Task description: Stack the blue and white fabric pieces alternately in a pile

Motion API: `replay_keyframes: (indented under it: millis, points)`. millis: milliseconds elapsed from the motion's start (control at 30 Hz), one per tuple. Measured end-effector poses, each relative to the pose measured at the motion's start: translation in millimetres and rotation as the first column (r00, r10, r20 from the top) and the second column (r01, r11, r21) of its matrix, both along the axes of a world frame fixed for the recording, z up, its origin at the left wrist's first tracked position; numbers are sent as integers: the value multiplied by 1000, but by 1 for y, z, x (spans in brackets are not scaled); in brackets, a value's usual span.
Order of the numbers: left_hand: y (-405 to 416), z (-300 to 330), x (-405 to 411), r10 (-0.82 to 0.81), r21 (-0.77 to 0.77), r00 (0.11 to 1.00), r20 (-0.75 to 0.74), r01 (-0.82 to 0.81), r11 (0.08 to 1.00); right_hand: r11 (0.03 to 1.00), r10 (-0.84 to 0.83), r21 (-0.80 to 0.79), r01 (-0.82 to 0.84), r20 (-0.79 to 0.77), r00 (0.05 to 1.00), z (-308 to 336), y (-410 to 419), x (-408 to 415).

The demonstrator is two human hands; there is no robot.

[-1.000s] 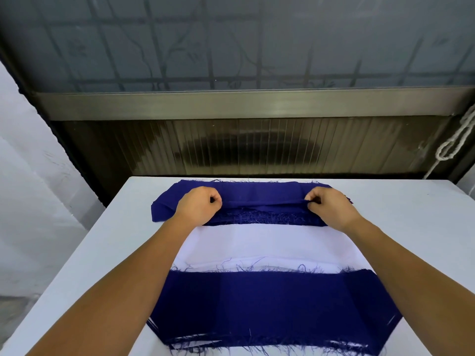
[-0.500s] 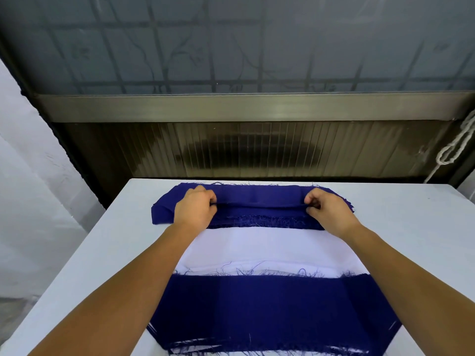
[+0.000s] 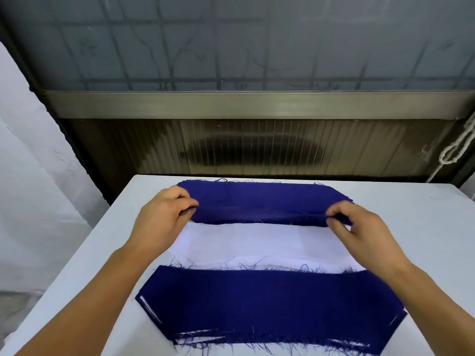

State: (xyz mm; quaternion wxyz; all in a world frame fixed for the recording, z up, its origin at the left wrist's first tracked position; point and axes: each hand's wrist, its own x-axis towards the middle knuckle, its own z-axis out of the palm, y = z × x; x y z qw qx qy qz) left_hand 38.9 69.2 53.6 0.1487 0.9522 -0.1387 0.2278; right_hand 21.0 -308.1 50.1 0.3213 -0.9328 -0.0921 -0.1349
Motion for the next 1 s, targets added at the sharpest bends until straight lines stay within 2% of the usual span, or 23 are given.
replay_keyframes:
  millis: [100, 200, 267, 333, 400, 433, 533, 567, 633, 700, 767, 867, 1000]
  points:
    - [15, 10, -31, -176, -122, 946, -273, 148, 981, 997, 76, 27, -72, -162, 984, 5, -17, -31]
    - [18, 14, -48, -292, -171, 725, -624, 238, 956, 978, 210, 91, -190, -396, 894, 9, -29, -45]
    - [15, 9, -52, -289, -176, 607, -741, 240, 955, 968, 252, 119, -223, -533, 808, 7, -30, -47]
    - [10, 2, -52, -246, -142, 594, -766, 218, 966, 974, 216, 69, -215, -573, 791, 2, -26, -45]
    - [7, -2, -52, -218, -145, 645, -732, 165, 976, 986, 142, -2, -167, -516, 844, -3, -23, -42]
    - [6, -3, -53, -202, -158, 701, -684, 128, 979, 992, 96, -28, -120, -441, 893, -4, -21, -41]
    - [3, 0, -59, -115, -162, 924, -365, 58, 985, 999, -31, -39, 29, -55, 998, 0, -17, -47]
    - [2, 0, -64, -95, -162, 968, -233, 58, 985, 997, -53, -44, 57, 85, 995, 0, -16, -51]
    - [2, -3, -76, -78, -124, 997, -19, 75, 989, 993, -34, -93, 68, 334, 942, -6, -17, -61]
    - [3, -14, -88, -118, -43, 990, 80, 122, 992, 985, 37, -167, 50, 478, 877, -24, -23, -73]
    - [4, -33, -101, -171, -9, 982, 74, 172, 985, 971, 130, -241, -3, 514, 848, -49, -27, -84]
    - [4, -66, -116, -244, 47, 970, 5, 244, 969, 947, 236, -306, -98, 456, 858, -84, -28, -98]
    - [4, -90, -125, -297, 37, 955, 25, 296, 955, 956, 213, -280, -93, 438, 873, -96, -29, -104]
